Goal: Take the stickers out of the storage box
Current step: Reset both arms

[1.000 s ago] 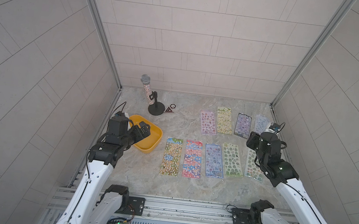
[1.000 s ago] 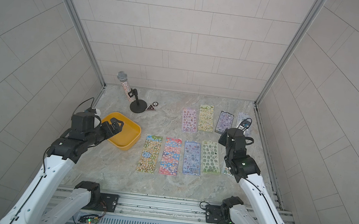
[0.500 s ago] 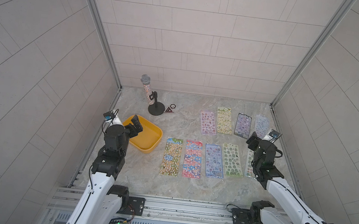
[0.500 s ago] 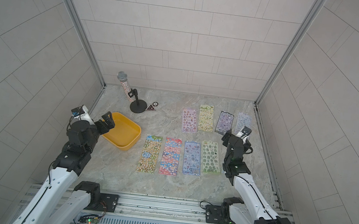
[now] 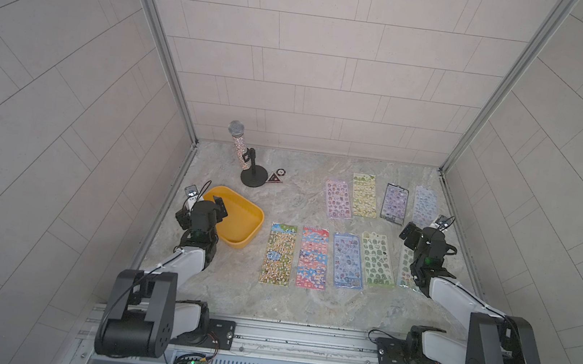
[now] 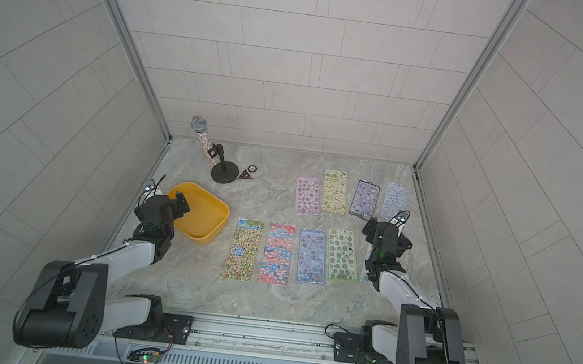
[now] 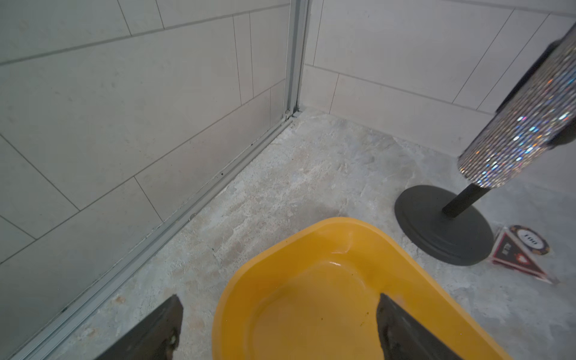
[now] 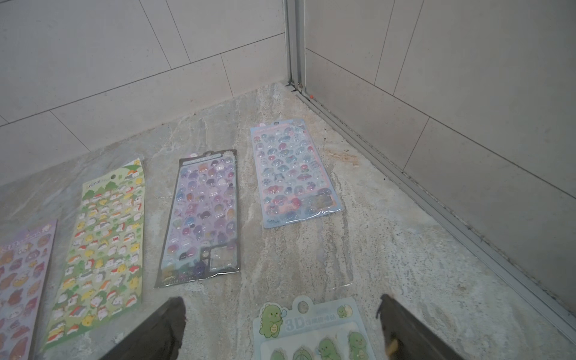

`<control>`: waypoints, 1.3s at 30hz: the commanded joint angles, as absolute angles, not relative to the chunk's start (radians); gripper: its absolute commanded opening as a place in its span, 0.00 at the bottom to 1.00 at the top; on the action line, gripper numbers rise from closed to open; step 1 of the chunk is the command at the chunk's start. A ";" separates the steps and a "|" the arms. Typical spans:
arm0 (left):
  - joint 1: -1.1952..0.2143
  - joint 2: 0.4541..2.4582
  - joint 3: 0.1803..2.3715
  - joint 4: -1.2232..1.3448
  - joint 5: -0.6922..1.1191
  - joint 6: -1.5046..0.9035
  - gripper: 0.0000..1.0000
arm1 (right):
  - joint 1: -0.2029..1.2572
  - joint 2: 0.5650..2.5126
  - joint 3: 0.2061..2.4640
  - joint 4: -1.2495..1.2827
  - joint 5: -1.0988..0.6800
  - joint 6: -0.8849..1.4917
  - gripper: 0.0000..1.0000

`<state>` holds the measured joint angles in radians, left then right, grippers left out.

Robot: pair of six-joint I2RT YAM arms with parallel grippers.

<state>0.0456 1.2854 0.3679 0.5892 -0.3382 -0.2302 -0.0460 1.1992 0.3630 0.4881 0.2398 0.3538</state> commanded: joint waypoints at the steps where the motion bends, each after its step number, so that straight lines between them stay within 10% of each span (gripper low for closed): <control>1: 0.054 1.344 0.368 0.681 -0.282 -0.191 1.00 | -0.037 1.233 0.329 0.686 0.194 0.199 1.00; 15: 0.040 1.515 0.299 1.007 -0.044 -0.071 1.00 | 0.079 1.640 0.181 1.404 0.203 0.013 1.00; 23: 0.015 1.550 0.433 0.787 -0.086 -0.049 1.00 | 0.053 1.565 0.370 0.940 0.234 0.073 1.00; 39: -0.010 1.542 0.429 0.787 -0.122 -0.034 1.00 | 0.031 1.567 0.367 0.952 0.206 0.085 1.00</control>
<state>-0.0036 1.5455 0.4278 0.7944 -0.1108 -0.0471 0.0280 1.5761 0.3737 0.9653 0.2028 0.0753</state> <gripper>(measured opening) 0.999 0.997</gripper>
